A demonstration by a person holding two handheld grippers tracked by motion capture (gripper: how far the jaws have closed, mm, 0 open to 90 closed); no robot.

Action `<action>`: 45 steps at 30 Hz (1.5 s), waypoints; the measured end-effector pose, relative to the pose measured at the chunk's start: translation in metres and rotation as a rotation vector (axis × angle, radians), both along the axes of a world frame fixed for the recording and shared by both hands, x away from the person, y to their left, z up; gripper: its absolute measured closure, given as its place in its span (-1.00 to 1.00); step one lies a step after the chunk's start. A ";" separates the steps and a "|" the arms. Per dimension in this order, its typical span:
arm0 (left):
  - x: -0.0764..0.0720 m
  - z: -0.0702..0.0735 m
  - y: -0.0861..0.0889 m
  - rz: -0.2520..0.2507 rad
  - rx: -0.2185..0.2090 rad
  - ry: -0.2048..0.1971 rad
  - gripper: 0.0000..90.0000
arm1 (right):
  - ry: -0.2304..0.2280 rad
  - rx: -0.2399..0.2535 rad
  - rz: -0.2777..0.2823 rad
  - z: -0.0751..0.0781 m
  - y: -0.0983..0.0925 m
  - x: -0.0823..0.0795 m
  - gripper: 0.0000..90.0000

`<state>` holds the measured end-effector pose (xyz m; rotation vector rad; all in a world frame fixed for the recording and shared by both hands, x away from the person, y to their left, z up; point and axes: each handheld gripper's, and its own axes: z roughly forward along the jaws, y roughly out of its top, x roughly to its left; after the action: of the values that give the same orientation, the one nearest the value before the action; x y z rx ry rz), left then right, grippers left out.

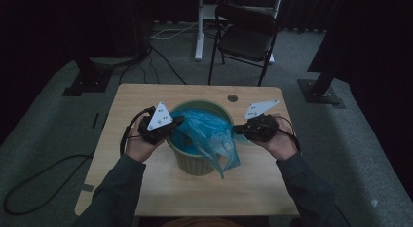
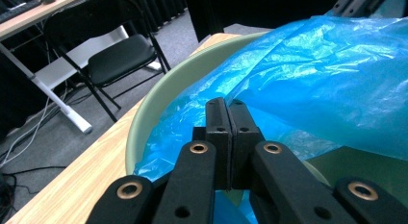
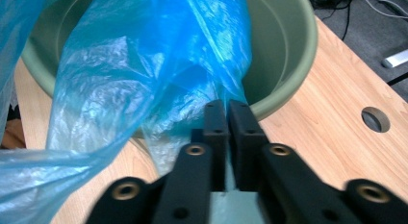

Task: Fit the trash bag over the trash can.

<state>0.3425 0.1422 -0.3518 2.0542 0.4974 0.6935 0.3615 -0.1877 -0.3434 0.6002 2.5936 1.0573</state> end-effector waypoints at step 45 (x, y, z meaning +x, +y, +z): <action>0.005 -0.012 0.035 0.102 -0.026 0.025 0.99 | 0.007 0.104 0.062 0.015 -0.046 -0.023 0.63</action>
<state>0.3478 0.1775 -0.3641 2.0261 0.6258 0.7187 0.3387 -0.2332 -0.3289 0.5505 2.5916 1.2180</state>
